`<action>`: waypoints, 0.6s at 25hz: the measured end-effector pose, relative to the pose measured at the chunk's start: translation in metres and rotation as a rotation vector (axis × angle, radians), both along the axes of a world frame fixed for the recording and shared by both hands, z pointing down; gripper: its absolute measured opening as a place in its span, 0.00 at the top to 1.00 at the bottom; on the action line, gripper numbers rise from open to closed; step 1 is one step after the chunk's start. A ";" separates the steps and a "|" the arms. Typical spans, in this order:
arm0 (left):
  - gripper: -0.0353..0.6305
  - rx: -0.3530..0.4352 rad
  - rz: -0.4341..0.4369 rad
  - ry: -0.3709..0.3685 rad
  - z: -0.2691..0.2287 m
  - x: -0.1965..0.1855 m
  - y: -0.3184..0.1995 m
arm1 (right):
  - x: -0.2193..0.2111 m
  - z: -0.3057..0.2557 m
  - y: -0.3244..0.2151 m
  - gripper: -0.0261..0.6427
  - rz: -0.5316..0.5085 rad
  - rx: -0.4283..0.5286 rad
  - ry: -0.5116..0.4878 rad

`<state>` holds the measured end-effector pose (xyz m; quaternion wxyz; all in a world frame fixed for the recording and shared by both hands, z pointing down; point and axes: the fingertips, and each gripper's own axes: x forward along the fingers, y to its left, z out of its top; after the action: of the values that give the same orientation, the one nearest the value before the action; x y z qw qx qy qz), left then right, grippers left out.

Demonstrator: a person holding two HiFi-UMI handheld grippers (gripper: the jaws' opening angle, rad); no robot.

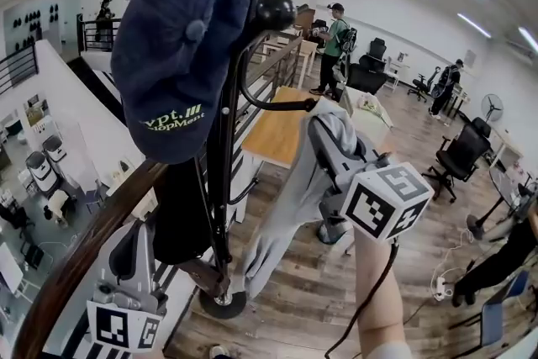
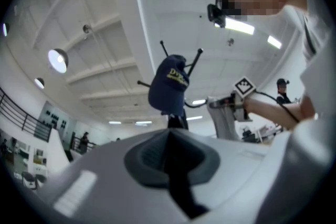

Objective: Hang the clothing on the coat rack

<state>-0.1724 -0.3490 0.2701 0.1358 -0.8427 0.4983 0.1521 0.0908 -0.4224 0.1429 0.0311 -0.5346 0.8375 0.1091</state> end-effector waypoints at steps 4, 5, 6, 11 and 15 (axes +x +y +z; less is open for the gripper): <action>0.94 -0.002 0.002 0.016 0.006 0.000 -0.004 | 0.005 0.005 -0.007 0.95 0.012 -0.019 0.027; 0.94 -0.002 0.002 0.017 0.007 0.002 -0.005 | 0.007 0.006 -0.007 0.95 0.014 -0.023 0.034; 0.94 -0.001 0.003 0.019 0.008 0.002 -0.005 | 0.007 0.007 -0.008 0.95 0.016 -0.027 0.042; 0.94 0.000 0.015 0.027 0.005 -0.005 -0.012 | -0.004 0.007 -0.010 0.95 0.036 -0.039 0.112; 0.94 0.005 0.030 0.028 0.002 -0.002 -0.016 | -0.007 0.006 -0.007 0.95 0.048 -0.049 0.191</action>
<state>-0.1746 -0.3649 0.2725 0.1287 -0.8476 0.4870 0.1672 0.0839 -0.4297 0.1492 -0.0646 -0.5424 0.8259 0.1395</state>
